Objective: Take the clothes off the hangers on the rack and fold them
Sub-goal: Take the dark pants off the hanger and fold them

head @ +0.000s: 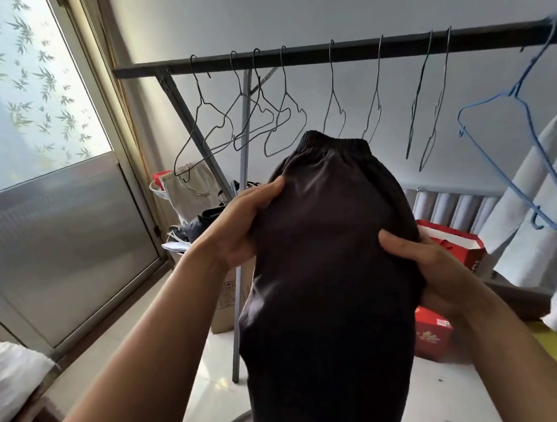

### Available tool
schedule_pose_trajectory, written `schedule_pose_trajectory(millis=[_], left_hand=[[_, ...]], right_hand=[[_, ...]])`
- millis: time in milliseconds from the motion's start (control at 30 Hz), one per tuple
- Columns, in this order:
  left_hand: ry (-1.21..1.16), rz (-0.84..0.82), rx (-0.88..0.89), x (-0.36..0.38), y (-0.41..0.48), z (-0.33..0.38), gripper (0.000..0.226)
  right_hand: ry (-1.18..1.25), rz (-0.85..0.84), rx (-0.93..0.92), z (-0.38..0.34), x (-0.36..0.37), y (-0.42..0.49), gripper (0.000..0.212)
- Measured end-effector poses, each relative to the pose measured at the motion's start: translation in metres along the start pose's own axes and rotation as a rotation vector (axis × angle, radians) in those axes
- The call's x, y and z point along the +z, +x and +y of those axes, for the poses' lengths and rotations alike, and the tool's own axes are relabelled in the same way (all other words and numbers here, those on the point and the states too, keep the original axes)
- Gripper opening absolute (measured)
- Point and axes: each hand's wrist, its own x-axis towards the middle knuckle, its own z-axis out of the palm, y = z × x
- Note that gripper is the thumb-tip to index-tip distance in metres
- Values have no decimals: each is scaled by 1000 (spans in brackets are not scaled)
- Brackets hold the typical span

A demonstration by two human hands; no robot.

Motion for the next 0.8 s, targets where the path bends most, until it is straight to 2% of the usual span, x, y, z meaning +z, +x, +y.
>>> schedule_pose_trajectory(millis=[100,333,433,500,567,667,733,800], left_hand=[[-29,-50,-15,-13,-6,-21,47],[222,153,-109,-48,-20,-93,57],[245,197,-154,-48,-25,-112,52],[243,219,-215,-46,-25,-118,58],[246,189,-273,-43,-25,-118,71],[190,2,-301,-38,-19,-118,84],[44,-94,-278,-35,-14,-119,83],[-76,-88,-227,-28,-12,-116,71]], right_hand=[[137,59,-76,-8,15,3,16],[97,195,-171,-12,24,9,17],[111,199,-211,-14,24,8,17],[127,198,-228,-16,23,7,18],[145,211,-241,-19,21,6,18],[167,233,-244,-21,18,5,21],[162,244,-232,-23,16,3,27],[173,258,-230,-24,14,0,27]])
